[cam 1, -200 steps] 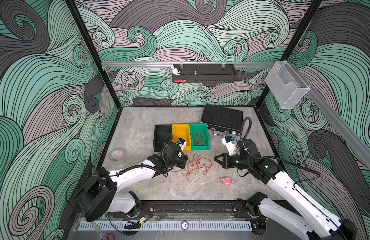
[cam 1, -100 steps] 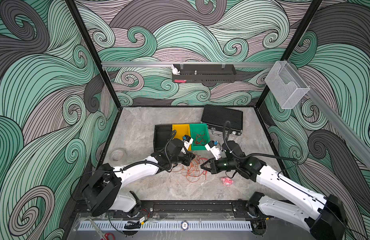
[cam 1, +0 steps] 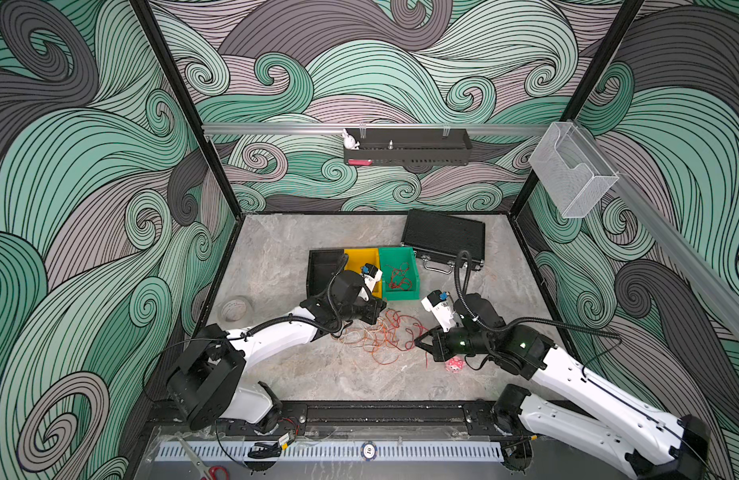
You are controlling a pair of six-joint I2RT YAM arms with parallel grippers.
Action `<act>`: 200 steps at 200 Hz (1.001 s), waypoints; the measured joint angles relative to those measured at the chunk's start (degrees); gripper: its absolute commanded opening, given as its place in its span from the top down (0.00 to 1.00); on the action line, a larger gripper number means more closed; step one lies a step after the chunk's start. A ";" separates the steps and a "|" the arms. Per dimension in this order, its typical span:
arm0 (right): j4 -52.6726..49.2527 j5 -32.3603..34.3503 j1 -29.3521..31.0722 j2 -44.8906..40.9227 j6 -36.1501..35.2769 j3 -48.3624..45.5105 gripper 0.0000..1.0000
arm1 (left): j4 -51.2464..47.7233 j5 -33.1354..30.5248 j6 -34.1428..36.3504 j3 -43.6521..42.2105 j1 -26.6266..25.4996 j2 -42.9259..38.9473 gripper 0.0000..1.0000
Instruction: Untangle the cables
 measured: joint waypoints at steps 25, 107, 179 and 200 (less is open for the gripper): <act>-1.40 4.04 -0.63 0.37 -0.07 0.44 1.00 | 0.11 0.07 0.00 -1.57 0.00 -1.55 1.00; -0.37 14.75 -3.85 0.74 -0.90 6.86 0.99 | -0.76 -2.71 -1.16 -5.01 0.00 -2.97 1.00; 0.37 15.10 -7.91 2.91 -3.37 11.34 0.99 | -0.76 -4.61 -4.13 -8.76 0.02 -3.21 0.85; 0.90 15.54 -8.26 5.29 -4.52 12.83 0.99 | -0.70 -4.70 -5.22 -9.46 0.02 -3.30 0.59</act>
